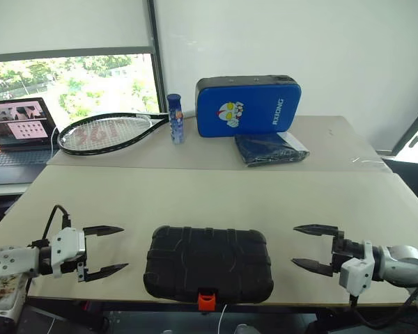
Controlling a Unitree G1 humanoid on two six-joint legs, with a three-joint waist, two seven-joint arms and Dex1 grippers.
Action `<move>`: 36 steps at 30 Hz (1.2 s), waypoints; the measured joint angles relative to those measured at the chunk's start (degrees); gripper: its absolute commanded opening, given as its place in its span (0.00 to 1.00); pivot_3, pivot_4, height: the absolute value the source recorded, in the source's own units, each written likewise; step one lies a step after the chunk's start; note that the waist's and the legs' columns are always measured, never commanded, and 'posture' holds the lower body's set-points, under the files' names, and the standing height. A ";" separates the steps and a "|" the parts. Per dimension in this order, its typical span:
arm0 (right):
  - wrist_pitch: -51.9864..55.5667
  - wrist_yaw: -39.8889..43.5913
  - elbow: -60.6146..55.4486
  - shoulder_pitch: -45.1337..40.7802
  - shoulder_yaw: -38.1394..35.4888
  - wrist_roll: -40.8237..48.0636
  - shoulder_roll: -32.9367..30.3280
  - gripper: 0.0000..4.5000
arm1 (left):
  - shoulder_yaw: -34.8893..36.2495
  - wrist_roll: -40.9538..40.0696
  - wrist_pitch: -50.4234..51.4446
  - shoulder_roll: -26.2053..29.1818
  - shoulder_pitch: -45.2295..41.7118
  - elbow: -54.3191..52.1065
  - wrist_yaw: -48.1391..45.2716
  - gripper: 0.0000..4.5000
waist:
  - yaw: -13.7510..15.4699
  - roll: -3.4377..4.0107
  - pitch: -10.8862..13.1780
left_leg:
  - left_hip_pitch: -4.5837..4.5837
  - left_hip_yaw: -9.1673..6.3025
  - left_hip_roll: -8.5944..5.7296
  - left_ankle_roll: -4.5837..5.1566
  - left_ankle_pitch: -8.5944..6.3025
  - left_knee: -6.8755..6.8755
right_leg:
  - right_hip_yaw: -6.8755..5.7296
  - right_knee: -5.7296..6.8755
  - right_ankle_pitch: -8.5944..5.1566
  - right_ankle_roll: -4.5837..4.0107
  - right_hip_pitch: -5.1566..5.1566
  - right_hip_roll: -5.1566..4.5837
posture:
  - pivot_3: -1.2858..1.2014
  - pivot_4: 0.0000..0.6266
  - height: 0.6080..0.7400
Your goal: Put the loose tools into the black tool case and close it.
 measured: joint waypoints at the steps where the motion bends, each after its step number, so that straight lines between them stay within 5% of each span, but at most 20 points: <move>1: 2.35 1.44 -1.47 2.31 1.49 3.09 -1.63 0.88 | 0.17 -0.16 1.13 -0.02 0.31 -0.12 0.34 0.94 | 0.16 -0.01 0.01 | 0.07 -0.02 0.03 0.04 -0.02 0.00 | -0.02 -0.02 -0.04 0.01 0.12 -0.02 | 0.52 0.24 1.00; 7: 19.81 11.99 -16.64 13.82 7.84 18.90 -7.31 0.43 | 0.09 -1.89 7.39 -0.91 2.73 -4.71 1.84 0.51 | 0.20 -0.02 0.00 | 0.19 -0.06 0.12 0.10 -0.07 0.02 | 0.01 0.02 -0.08 0.02 0.26 -0.04 | 0.52 0.24 1.00; 13: 33.08 12.62 -28.08 12.53 8.11 19.08 -2.28 0.01 | -4.27 -0.41 12.85 -3.89 4.60 -12.38 5.02 0.06 | 0.10 -0.02 0.00 | 0.20 -0.03 0.09 0.08 -0.06 0.10 | 0.03 0.04 -0.08 0.01 0.22 0.11 | 0.52 0.24 1.00; 14: 35.13 12.67 -28.96 12.06 8.09 18.53 -1.69 0.00 | -4.55 0.12 13.35 -4.05 4.71 -12.95 5.64 0.01 | 0.26 -0.02 0.00 | 0.20 -0.02 0.08 0.08 -0.06 0.10 | 0.03 0.03 -0.08 0.02 0.23 0.11 | 0.52 0.24 1.00; 23: 48.85 12.32 -28.67 3.86 7.32 12.71 5.41 0.00 | -7.32 2.18 23.03 -4.88 5.19 -18.38 9.81 0.01 | 0.47 -0.03 0.00 | 0.10 -0.02 0.04 0.08 -0.06 0.08 | 0.01 -0.05 -0.08 0.02 0.15 0.10 | 0.52 0.24 1.00; 36: 61.53 5.42 -8.47 -18.90 5.33 -0.70 17.74 0.00 | -10.42 4.15 31.68 -13.84 -1.47 -19.84 18.58 0.01 | 0.38 -0.04 0.02 | -0.29 -0.09 -0.03 0.04 -0.07 0.01 | -0.01 -0.01 -0.03 0.03 -0.27 0.06 | 0.52 0.24 1.00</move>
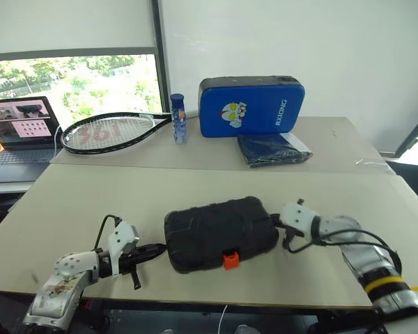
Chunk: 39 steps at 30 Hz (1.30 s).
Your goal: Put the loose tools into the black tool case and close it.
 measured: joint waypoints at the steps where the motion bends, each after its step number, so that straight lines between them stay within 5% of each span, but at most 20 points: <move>1: 0.24 -0.66 1.04 -1.08 0.02 -1.11 0.42 0.00 | -0.04 0.16 -0.22 -0.31 -0.02 0.00 -0.07 0.01 | -0.01 0.00 0.00 | -0.05 0.00 0.01 0.02 -0.02 -0.01 | 0.00 0.00 0.00 0.00 -0.06 0.00 | 0.52 0.24 1.00; 9: -1.45 -1.85 4.66 -4.00 -0.28 -4.19 0.55 0.00 | -0.60 -0.15 -2.94 -1.23 0.49 -0.29 -2.46 0.01 | 0.09 0.00 0.00 | -0.55 -0.02 -0.04 0.00 0.00 0.07 | -0.02 0.09 0.05 0.00 -0.56 -0.10 | 0.52 0.24 1.00; 17: 0.64 9.24 -14.53 15.78 -10.88 10.03 -11.34 0.00 | 4.21 -12.33 6.86 8.66 -5.30 -1.35 -13.54 0.01 | 0.57 0.01 0.00 | -0.64 -0.20 -0.07 0.03 0.01 0.14 | -0.22 0.06 0.02 0.03 -0.44 -0.08 | 0.52 0.24 1.00; 23: 10.94 10.78 -38.74 32.42 -11.95 18.98 -10.91 0.00 | -1.91 -12.00 12.97 2.14 -22.04 0.11 -9.65 0.01 | 0.07 0.04 -0.04 | -0.39 -0.15 -0.07 0.00 0.02 0.29 | -0.03 0.08 0.07 0.11 -0.20 0.05 | 0.52 0.24 1.00; 30: 18.91 4.50 -48.16 33.07 -7.02 17.04 -4.74 0.00 | -13.02 -0.40 10.75 -6.52 -29.87 8.93 -3.80 0.01 | -0.07 0.00 -0.01 | -0.39 -0.24 -0.05 -0.02 0.04 0.28 | -0.04 0.04 0.07 0.10 -0.17 0.20 | 0.52 0.24 1.00; 39: 20.72 2.63 -46.00 28.38 -2.01 12.16 -1.33 0.00 | -14.63 6.07 4.26 -11.90 -33.66 15.41 -0.50 0.01 | 0.32 0.00 -0.02 | -0.38 -0.25 -0.08 -0.03 0.04 0.29 | -0.05 0.02 0.08 0.11 -0.14 0.17 | 0.52 0.24 1.00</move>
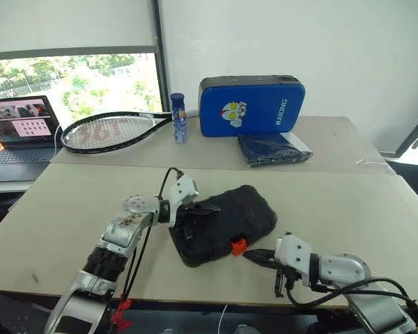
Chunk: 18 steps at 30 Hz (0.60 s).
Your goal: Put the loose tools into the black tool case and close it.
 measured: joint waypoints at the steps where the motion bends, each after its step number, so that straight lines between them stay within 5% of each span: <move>1: 0.00 0.01 0.45 -0.51 0.36 -0.20 0.39 0.00 | -0.15 0.69 -0.66 -0.15 -0.45 0.66 0.02 0.01 | 0.00 0.00 0.00 | 0.00 0.00 -0.01 0.00 0.00 0.00 | 0.00 0.01 0.00 0.00 0.00 0.00 | 0.52 0.24 1.00; 18: 0.01 0.27 5.67 -4.55 2.97 -3.42 4.37 0.00 | -2.10 6.37 -2.72 -0.10 -1.51 2.81 -0.18 0.01 | -0.73 0.03 -0.02 | 0.77 0.02 0.04 0.00 0.00 -0.06 | 0.07 0.00 -0.20 0.33 0.67 0.07 | 0.52 0.24 1.00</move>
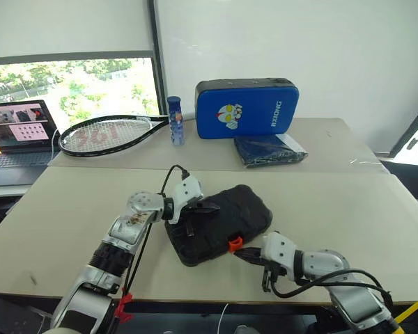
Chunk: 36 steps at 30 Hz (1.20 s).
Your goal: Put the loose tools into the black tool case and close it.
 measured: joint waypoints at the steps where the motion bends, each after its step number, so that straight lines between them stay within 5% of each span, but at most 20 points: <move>1: 0.02 0.00 0.58 -0.53 0.12 -0.20 0.28 0.00 | 0.01 0.12 0.01 0.09 0.03 0.01 -0.03 0.01 | -0.05 0.00 0.00 | 0.02 0.00 0.02 0.00 0.00 0.00 | 0.01 0.00 0.00 -0.01 0.01 0.03 | 0.52 0.24 1.00; 36: 1.94 1.80 -0.50 -3.03 -0.44 0.00 0.81 0.00 | 0.00 1.63 0.51 -1.13 0.13 2.01 -0.90 0.01 | -0.12 0.16 -0.35 | 0.78 -0.03 0.06 0.00 -0.02 -0.27 | 0.00 -0.43 -0.05 0.05 0.80 0.07 | 0.52 0.24 1.00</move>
